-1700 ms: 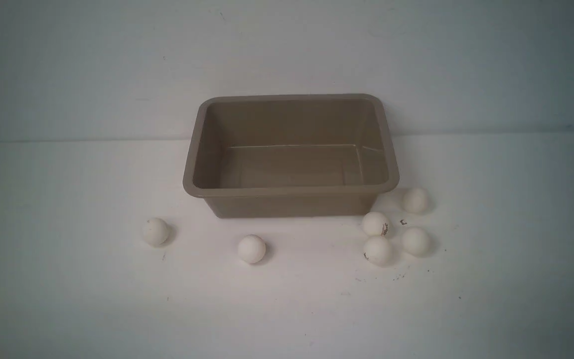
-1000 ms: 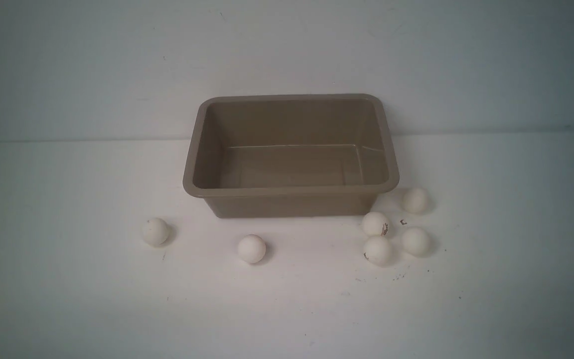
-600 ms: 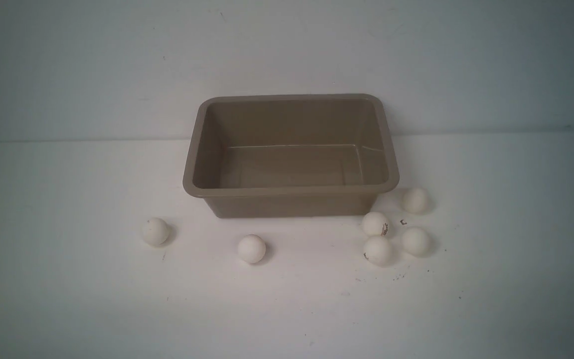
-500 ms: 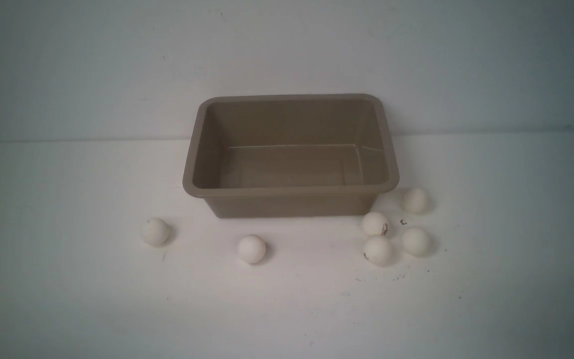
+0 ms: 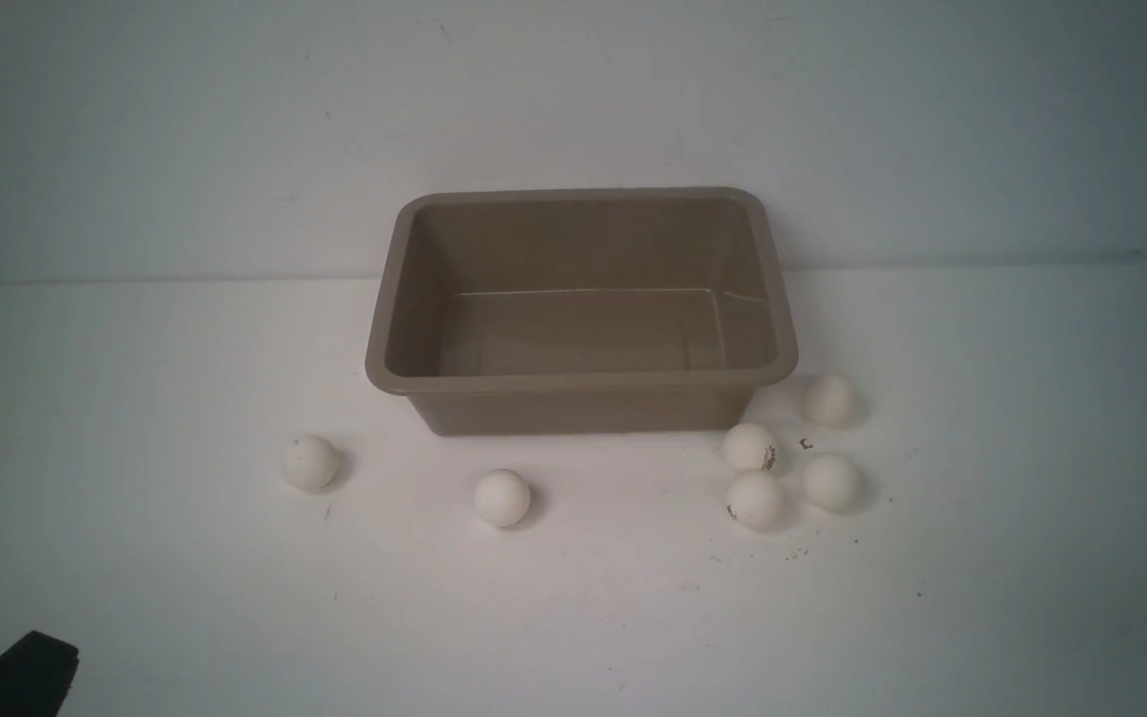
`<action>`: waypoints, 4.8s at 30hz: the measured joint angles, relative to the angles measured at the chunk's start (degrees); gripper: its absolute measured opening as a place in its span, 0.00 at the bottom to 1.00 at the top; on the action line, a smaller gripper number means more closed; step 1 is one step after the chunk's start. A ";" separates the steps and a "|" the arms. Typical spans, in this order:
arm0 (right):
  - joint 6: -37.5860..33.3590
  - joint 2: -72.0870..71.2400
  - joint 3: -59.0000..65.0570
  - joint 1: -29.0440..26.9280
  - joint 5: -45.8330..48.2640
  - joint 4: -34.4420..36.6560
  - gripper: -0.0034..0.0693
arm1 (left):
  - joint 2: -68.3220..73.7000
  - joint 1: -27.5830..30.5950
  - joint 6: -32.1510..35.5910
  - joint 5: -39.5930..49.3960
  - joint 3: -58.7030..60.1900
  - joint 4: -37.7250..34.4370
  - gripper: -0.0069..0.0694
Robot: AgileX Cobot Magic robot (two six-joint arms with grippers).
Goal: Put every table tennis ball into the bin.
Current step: Use the right arm to clamp the table tennis ball closest to it, then use the right arm to put the table tennis ball into the box
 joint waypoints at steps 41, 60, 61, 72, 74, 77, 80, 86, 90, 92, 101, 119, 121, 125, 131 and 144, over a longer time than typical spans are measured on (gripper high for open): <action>-24.35 79.36 -50.27 20.12 34.02 -22.02 0.09 | 65.22 0.00 50.45 20.32 -46.24 25.18 0.12; 3.13 99.63 -64.00 33.81 39.35 -57.80 0.26 | 69.30 0.00 49.31 22.35 -46.36 26.14 0.13; 2.36 100.39 -64.54 33.27 38.91 -56.20 0.33 | 69.30 0.00 49.31 22.70 -46.36 26.14 0.13; -2.37 106.67 -67.66 28.65 35.26 -46.66 0.69 | 69.30 0.00 49.31 23.54 -46.36 27.09 0.13; -2.42 107.74 -67.67 28.64 34.87 -46.66 0.70 | 69.30 0.00 49.31 23.48 -46.36 27.09 0.13; -2.55 108.90 -67.91 28.64 34.16 -46.47 0.71 | 69.30 0.00 49.31 23.48 -46.36 27.14 0.13; -2.55 110.30 -68.52 28.64 33.36 -46.48 0.71 | 69.30 0.00 49.37 23.48 -46.36 27.26 0.13; -3.10 111.84 -68.58 28.64 32.70 -46.53 0.71 | 69.30 0.00 49.37 23.37 -46.36 27.26 0.13; -3.64 112.98 -68.64 28.64 32.65 -46.53 0.71 | 69.30 0.00 49.42 23.21 -46.36 27.26 0.13; -3.64 113.51 -68.64 28.64 32.52 -46.53 0.71 | 69.30 0.00 49.42 23.14 -46.36 27.31 0.13; -3.68 113.89 -68.64 28.64 32.11 -46.77 0.58 | 69.30 0.00 49.42 23.08 -46.36 27.49 0.13; -3.81 113.10 -68.97 28.64 36.59 -47.86 0.49 | 69.30 0.00 49.47 23.08 -46.36 27.55 0.13; -3.85 111.12 -68.92 28.64 37.08 -47.86 0.49 | 69.30 0.00 49.47 23.08 -46.36 27.55 0.13; -5.13 105.11 -70.48 28.64 36.52 -46.99 0.49 | 69.30 0.00 49.84 23.01 -46.36 27.55 0.13; -12.65 106.25 -83.28 28.64 36.16 -39.90 0.49 | 69.30 0.00 50.35 22.79 -46.36 27.55 0.13; -14.14 126.21 -106.90 28.64 40.71 -35.90 0.50 | 69.30 0.00 50.35 22.74 -46.36 27.65 0.13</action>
